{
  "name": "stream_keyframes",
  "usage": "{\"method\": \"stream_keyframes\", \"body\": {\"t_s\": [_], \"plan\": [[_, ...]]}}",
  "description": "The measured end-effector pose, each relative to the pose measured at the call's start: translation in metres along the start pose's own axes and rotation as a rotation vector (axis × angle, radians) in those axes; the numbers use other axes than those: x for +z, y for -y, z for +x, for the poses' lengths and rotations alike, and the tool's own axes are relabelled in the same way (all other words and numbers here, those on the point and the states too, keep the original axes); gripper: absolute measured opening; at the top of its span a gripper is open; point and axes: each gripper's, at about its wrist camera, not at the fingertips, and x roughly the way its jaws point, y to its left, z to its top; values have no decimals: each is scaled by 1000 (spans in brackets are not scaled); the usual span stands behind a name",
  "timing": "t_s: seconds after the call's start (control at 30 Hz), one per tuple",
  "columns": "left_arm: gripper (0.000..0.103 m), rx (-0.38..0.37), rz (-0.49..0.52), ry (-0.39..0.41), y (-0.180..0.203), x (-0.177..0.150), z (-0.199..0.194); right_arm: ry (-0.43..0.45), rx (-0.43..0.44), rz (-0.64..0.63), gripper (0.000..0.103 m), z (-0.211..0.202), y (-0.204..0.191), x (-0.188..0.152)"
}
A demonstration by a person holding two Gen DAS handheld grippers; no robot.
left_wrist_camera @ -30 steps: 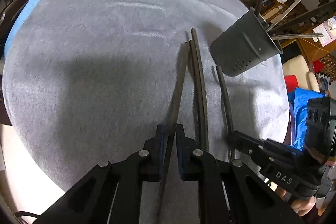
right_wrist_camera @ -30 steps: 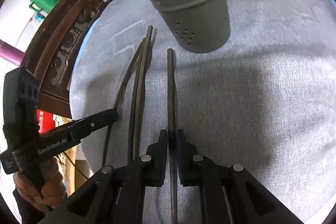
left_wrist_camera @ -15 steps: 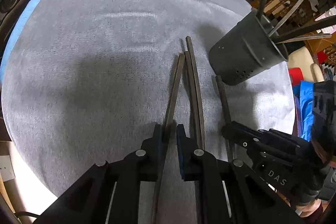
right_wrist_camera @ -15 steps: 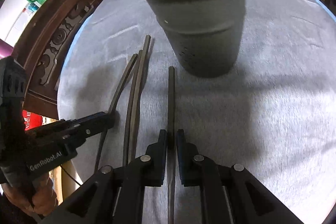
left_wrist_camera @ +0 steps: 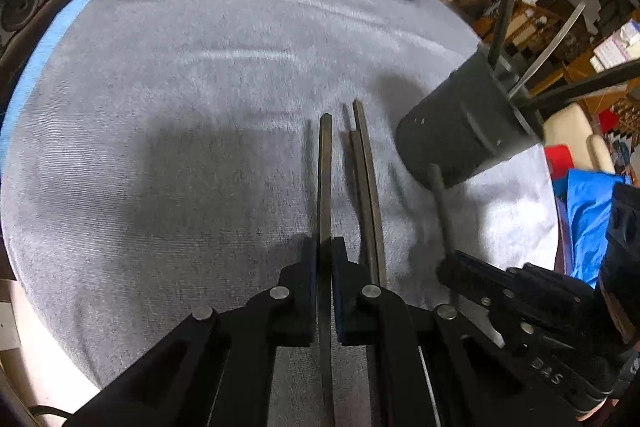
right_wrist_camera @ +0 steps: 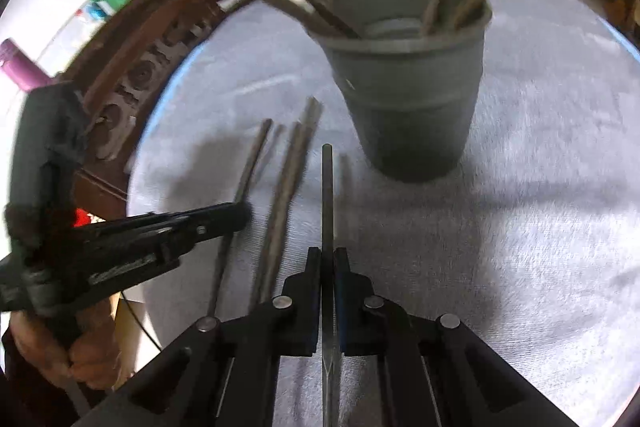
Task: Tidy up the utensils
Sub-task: 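Lift the stick upright with the right gripper toward the holder cup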
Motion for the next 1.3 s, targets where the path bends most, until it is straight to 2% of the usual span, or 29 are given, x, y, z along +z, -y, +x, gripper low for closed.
{"method": "stream_keyframes", "body": {"t_s": [0.27,0.6,0.8,0.97,1.07,1.3], "plan": [[7,7,-19,166,2,1,-49,172,125,-55,7,-46,-3,-7],[7,25,-6,360,17,-19,-108,332,211,-140,7,-86,-17,-11],[7,-28,-6,488,28,-23,-141,476,255,-137,7,-117,-16,-10],[7,-79,5,577,33,-30,-168,583,287,-82,7,-138,-4,-3],[7,-100,13,621,39,-31,-179,653,294,-51,7,-149,2,1],[7,-149,41,721,58,-24,-207,838,234,-21,7,-179,11,14]]}}
